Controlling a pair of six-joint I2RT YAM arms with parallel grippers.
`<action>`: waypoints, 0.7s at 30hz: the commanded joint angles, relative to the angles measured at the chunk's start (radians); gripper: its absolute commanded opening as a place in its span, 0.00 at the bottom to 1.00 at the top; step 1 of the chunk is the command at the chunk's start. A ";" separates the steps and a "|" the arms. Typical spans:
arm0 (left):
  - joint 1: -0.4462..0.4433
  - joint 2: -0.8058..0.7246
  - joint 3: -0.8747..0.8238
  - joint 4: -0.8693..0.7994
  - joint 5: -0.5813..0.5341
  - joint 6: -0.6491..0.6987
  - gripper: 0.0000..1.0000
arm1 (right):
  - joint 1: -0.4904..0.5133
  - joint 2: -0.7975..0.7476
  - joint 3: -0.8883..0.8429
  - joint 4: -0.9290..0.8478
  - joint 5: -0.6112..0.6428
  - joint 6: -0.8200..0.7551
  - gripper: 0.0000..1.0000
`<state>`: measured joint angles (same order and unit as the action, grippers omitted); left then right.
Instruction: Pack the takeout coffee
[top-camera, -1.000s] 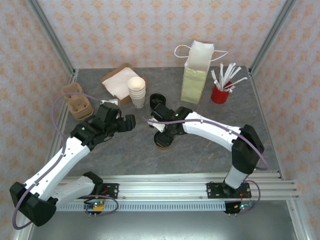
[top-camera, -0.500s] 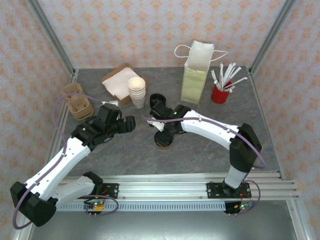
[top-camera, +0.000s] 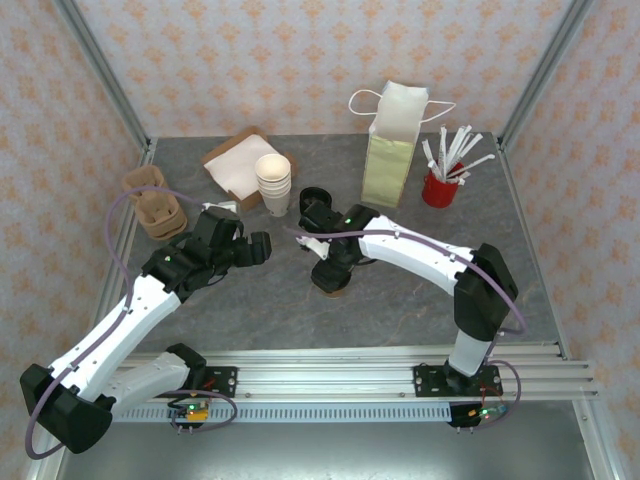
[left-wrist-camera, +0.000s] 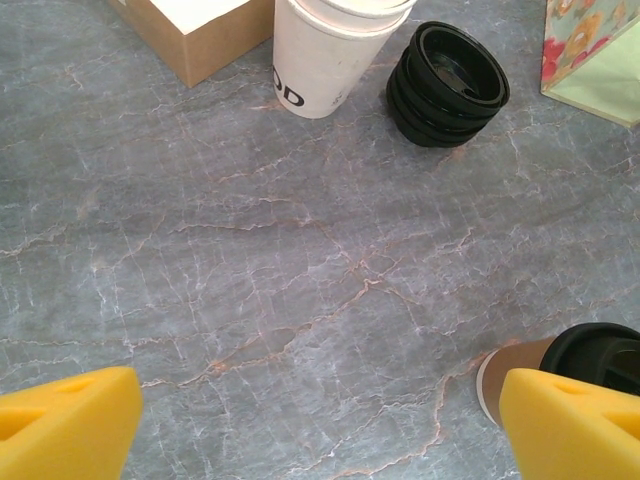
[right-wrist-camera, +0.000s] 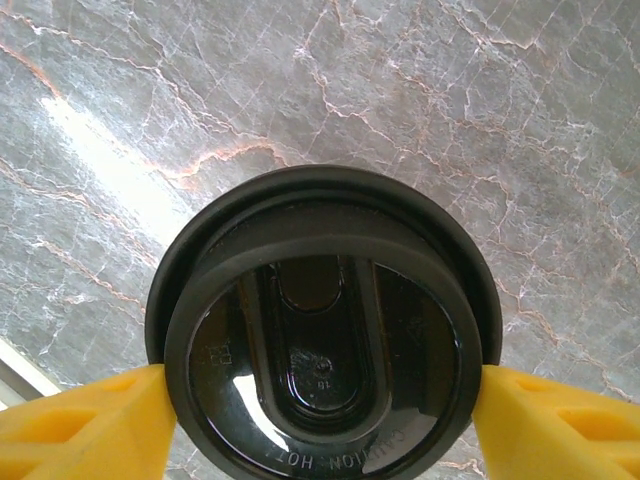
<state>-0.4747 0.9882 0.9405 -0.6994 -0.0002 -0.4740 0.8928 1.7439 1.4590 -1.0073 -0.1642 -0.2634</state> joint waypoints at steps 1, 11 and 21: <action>0.010 -0.003 -0.006 0.011 0.012 -0.002 0.93 | -0.011 -0.024 0.036 -0.029 -0.004 0.015 0.78; 0.009 -0.004 -0.010 0.013 0.014 -0.003 0.93 | -0.016 -0.057 0.013 -0.006 -0.005 0.032 0.80; 0.009 -0.009 -0.026 0.034 0.045 -0.008 0.92 | -0.099 -0.193 -0.035 0.093 -0.115 0.135 0.83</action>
<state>-0.4747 0.9882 0.9318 -0.6834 0.0277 -0.4744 0.8402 1.6161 1.4521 -0.9546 -0.2367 -0.1944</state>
